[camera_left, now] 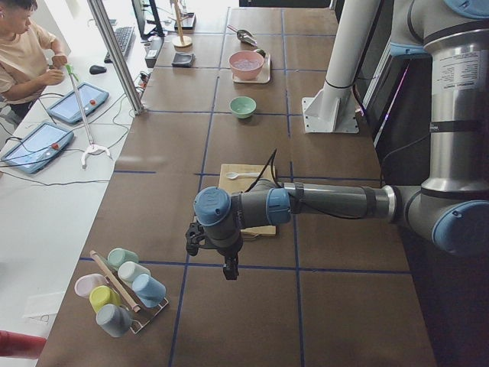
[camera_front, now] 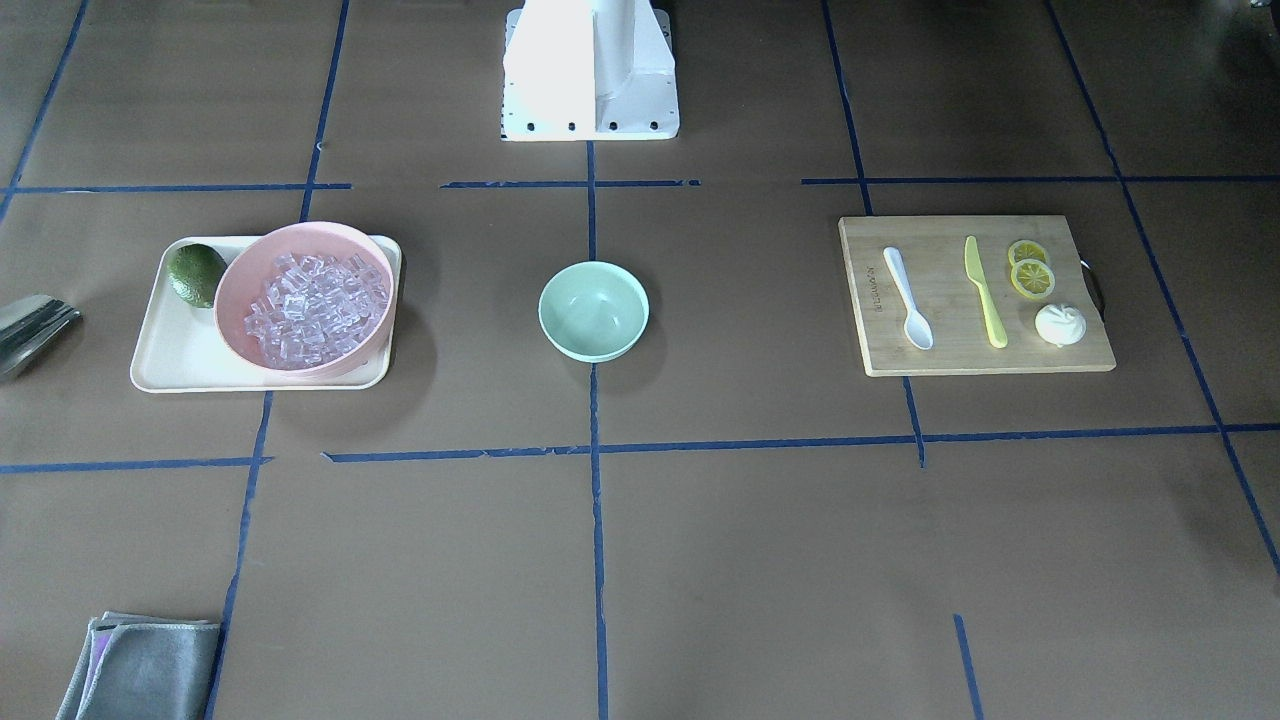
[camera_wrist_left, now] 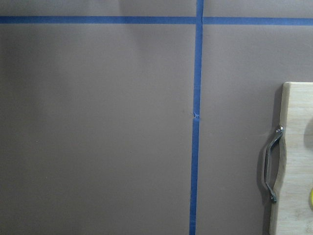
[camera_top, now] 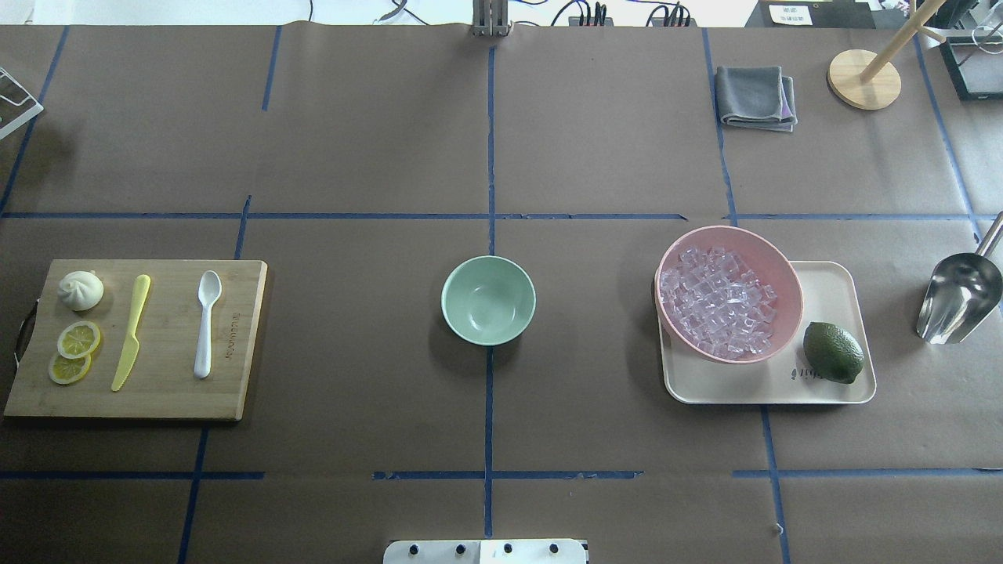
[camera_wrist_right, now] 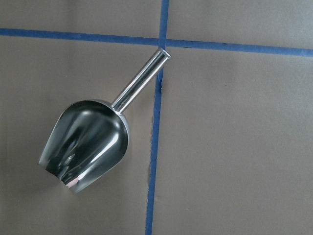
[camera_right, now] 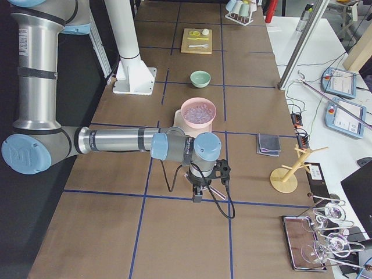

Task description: Put spoon and ice into bowl

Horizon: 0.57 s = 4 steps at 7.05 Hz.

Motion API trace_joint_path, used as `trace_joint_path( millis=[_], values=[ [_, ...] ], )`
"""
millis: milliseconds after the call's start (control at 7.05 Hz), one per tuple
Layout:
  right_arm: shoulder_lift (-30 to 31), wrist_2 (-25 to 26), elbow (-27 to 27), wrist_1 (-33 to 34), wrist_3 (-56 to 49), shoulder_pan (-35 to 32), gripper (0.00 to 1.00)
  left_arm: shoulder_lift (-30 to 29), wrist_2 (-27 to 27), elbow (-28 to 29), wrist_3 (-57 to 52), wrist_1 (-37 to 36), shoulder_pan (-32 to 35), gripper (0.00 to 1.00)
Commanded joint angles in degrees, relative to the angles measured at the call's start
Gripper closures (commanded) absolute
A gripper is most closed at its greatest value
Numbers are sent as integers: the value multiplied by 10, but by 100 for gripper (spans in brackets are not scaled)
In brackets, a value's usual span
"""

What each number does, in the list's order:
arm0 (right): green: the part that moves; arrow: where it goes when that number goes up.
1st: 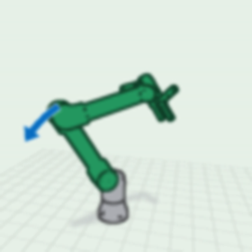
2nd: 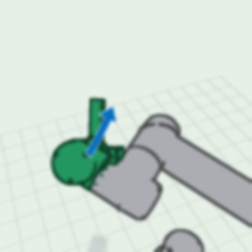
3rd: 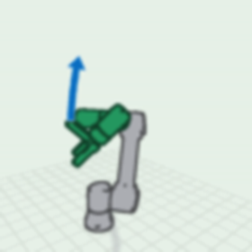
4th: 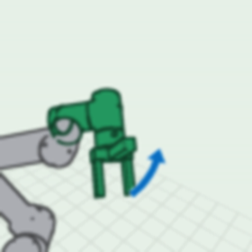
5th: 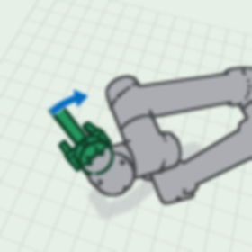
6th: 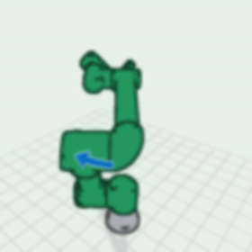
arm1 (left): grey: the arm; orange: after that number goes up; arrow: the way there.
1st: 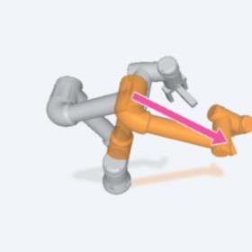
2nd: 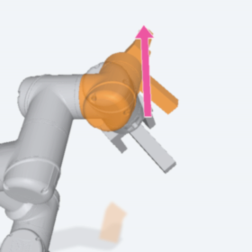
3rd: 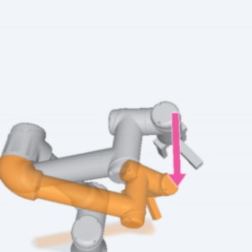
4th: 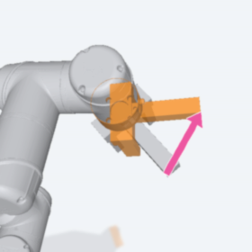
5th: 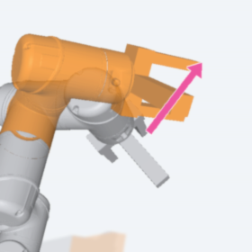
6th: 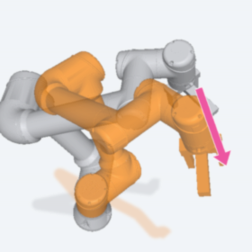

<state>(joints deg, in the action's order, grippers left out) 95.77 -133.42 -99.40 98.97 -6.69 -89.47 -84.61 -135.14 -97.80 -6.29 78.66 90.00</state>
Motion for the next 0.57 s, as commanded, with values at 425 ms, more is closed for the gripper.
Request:
trace_joint_path(
  millis=[425],
  values=[
    [1,-2,-6,-1,3,-4,0,4,5,-11,1,6,0,0]
  ],
)
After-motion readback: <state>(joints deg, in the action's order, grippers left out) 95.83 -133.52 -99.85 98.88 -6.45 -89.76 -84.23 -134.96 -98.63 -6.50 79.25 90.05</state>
